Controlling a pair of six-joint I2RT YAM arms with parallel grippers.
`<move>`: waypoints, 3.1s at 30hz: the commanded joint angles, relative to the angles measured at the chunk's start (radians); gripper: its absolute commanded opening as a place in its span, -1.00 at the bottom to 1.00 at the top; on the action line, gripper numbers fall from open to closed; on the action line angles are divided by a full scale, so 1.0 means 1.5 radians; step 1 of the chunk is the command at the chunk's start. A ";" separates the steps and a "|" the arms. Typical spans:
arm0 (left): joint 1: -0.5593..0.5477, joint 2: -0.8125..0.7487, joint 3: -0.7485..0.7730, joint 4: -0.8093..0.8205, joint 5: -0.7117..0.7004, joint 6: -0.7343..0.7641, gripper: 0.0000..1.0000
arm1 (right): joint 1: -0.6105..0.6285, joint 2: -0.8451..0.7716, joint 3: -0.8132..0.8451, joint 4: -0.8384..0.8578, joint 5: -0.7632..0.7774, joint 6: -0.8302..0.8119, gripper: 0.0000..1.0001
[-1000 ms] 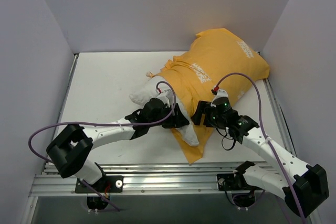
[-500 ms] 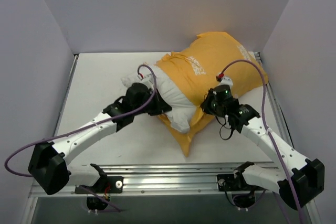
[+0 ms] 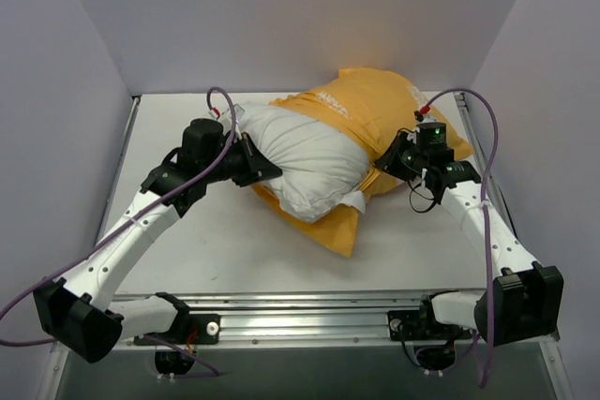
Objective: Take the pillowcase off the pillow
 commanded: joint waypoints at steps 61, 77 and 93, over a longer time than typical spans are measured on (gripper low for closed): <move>0.076 -0.203 -0.041 -0.325 0.086 0.142 0.81 | -0.160 -0.087 -0.054 -0.069 0.084 -0.044 0.25; 0.073 -0.025 -0.032 -0.002 -0.001 0.312 0.90 | 0.034 -0.083 0.164 -0.116 0.005 -0.194 0.70; -0.045 0.028 -0.207 0.058 0.013 0.208 0.27 | 0.378 0.374 0.497 -0.195 0.122 -0.443 0.75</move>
